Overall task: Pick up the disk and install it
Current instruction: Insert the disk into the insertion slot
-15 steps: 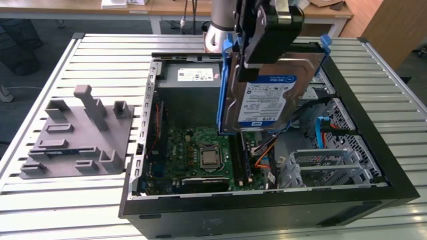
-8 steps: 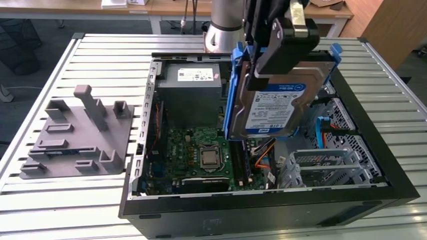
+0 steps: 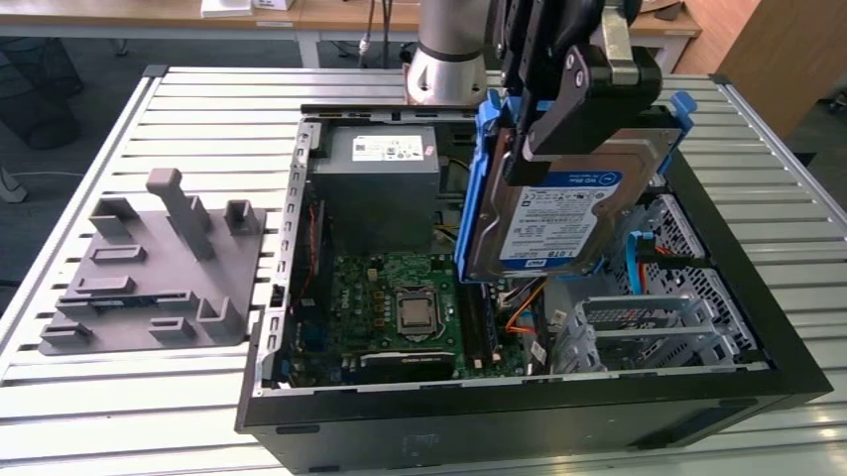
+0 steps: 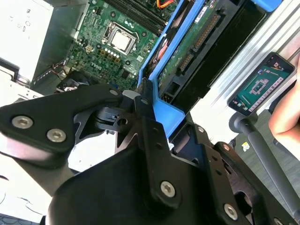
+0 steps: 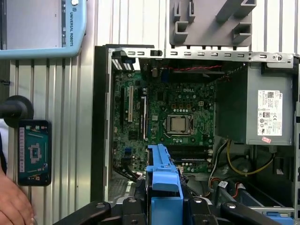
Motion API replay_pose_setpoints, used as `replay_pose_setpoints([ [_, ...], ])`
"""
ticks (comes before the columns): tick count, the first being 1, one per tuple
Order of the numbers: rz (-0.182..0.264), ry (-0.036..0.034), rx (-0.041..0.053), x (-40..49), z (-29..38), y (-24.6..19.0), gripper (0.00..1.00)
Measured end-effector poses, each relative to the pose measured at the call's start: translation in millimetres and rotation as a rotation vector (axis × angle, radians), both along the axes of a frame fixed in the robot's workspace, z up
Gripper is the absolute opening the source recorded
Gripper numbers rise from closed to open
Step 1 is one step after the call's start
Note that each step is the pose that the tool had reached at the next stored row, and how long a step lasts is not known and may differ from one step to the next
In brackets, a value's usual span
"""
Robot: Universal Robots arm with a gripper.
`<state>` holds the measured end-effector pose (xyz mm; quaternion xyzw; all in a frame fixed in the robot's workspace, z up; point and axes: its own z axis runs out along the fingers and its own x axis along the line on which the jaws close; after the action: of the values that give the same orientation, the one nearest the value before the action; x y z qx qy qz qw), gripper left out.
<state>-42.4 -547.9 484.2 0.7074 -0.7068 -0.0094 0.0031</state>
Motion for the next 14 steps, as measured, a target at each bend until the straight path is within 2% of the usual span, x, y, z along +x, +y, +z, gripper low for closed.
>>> replay_pose_setpoints([
  [5,0.0,0.0,0.0001,0.1,-0.1,-0.4,0.36],
  [7,0.0,0.0,-0.0001,0.4,-0.6,-4.1,0.36],
  [10,0.0,0.0,0.0001,2.4,-2.5,-11.8,0.36],
  [14,0.0,0.0,0.0,14.7,-5.3,-14.1,0.36],
])
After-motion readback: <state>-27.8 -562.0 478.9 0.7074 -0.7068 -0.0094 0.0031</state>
